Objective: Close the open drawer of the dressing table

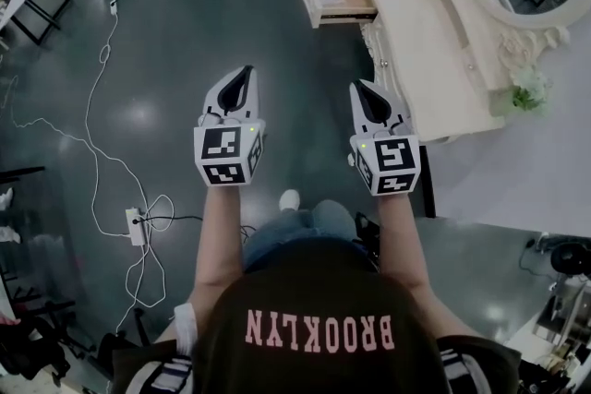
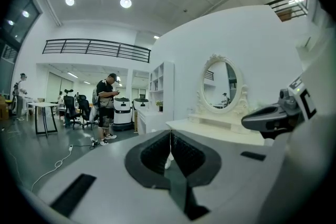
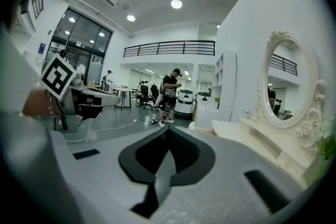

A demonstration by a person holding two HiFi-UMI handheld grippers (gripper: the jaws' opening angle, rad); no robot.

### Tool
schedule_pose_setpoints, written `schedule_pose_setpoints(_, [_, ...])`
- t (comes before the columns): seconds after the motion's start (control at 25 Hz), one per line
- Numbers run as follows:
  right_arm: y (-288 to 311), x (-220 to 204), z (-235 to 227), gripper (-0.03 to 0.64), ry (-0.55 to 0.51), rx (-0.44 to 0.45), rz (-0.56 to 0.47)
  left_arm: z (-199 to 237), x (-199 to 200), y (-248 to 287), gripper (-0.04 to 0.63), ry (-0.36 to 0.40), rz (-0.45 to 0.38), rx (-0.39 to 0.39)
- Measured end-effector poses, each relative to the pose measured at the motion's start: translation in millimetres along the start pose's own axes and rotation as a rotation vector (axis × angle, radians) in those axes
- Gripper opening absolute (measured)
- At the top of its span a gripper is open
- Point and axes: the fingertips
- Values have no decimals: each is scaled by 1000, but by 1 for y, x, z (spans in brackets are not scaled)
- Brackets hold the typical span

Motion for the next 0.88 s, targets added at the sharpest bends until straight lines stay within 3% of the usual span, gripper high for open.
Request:
schedule_pose_setpoints(0.44, [40, -14, -41, -9, 79, -43, 12, 7, -10, 55, 5, 34, 32, -31])
schedule_pose_setpoints(0.88, [149, 9, -101, -8, 89, -2, 11, 41, 0, 168, 5, 36, 58, 1])
Point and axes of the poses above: the fingertips, and each gripper's own axes: y forward along the fingers, z to its left, x out of its top, and after that the axes turned 9 degrees about y, right-handed
